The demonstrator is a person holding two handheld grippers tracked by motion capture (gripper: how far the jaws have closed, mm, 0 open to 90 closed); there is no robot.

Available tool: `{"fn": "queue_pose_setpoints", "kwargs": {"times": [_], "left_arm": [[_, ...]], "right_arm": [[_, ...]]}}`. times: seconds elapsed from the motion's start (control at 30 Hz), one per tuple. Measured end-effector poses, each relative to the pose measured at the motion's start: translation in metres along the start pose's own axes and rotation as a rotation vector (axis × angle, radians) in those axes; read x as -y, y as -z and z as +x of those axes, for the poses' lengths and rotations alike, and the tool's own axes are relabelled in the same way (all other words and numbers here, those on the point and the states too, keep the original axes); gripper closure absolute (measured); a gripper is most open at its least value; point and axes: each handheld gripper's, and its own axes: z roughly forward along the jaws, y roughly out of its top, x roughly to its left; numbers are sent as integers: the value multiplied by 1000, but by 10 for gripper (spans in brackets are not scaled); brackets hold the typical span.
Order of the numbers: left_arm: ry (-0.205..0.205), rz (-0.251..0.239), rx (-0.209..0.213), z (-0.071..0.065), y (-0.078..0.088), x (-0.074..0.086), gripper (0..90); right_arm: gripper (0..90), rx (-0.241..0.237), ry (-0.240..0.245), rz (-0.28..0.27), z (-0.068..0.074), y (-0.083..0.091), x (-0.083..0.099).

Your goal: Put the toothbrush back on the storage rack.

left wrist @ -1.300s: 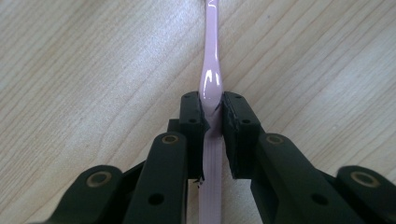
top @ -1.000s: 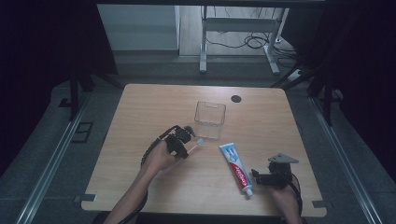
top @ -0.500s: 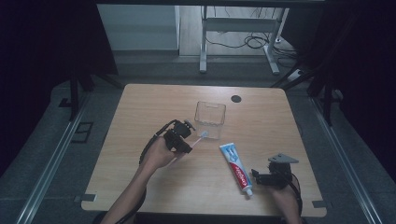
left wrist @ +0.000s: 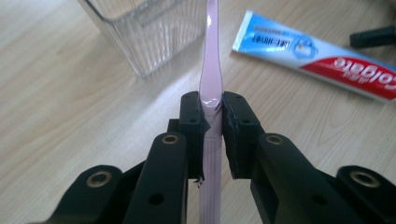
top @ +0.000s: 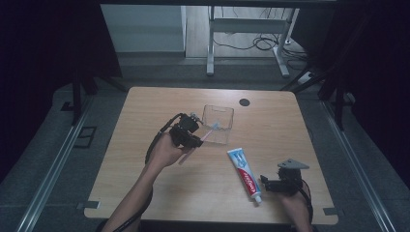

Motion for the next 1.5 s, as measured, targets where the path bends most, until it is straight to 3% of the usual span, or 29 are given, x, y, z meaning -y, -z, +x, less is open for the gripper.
{"fn": "queue_pose_setpoints", "kwargs": {"times": [0.53, 1.07, 1.5], "left_arm": [[1, -108, -53, 12, 14, -34, 788], [5, -208, -101, 22, 8, -71, 788], [33, -291, -110, 33, -3, -90, 788]], "right_arm": [[62, 0, -1, -1, 0, 0, 0], [61, -3, 2, -2, 0, 0, 0], [62, -8, 6, -1, 0, -1, -1]]}}
